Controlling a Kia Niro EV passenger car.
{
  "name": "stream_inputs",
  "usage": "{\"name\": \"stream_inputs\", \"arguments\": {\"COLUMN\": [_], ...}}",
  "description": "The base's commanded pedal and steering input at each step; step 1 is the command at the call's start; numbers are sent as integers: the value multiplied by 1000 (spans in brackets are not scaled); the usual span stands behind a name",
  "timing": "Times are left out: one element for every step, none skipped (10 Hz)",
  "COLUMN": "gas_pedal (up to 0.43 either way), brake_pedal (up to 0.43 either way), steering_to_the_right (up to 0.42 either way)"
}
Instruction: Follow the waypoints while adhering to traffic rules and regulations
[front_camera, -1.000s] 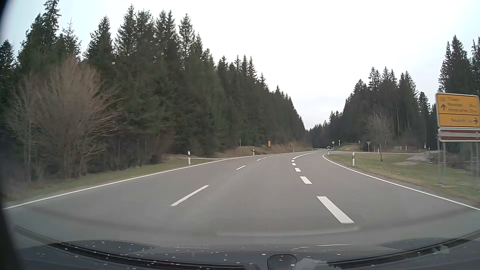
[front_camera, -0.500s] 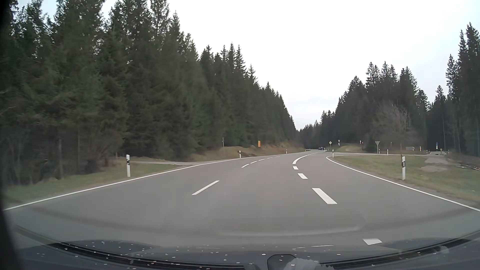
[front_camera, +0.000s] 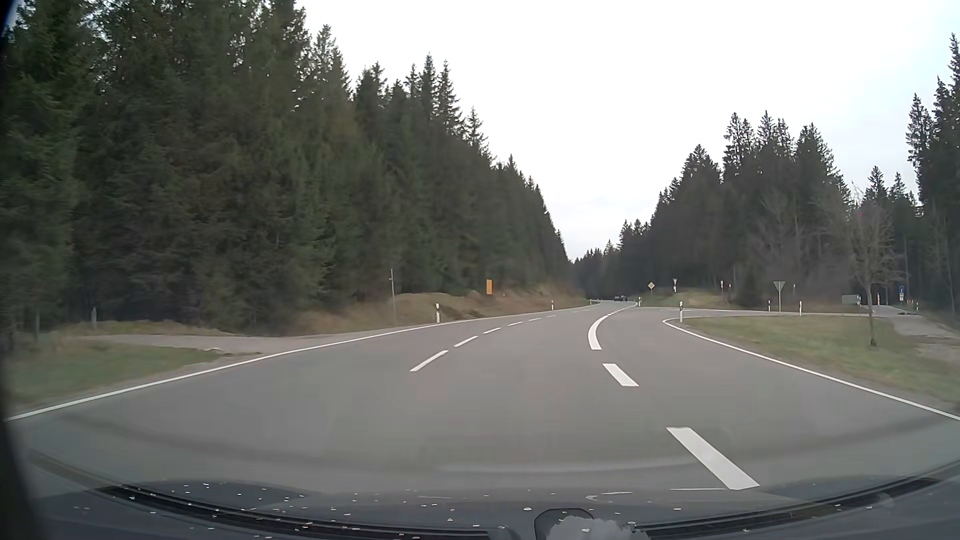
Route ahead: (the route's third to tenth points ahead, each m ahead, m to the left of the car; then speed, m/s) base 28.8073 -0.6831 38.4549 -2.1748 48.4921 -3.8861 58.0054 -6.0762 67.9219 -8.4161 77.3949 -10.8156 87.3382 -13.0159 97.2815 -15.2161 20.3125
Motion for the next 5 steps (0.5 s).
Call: {"name": "stream_inputs", "arguments": {"gas_pedal": [130, 130, 138, 138, 177], "brake_pedal": [0, 0, 0, 0, 0], "steering_to_the_right": [28, 26, 25, 25, 26]}}
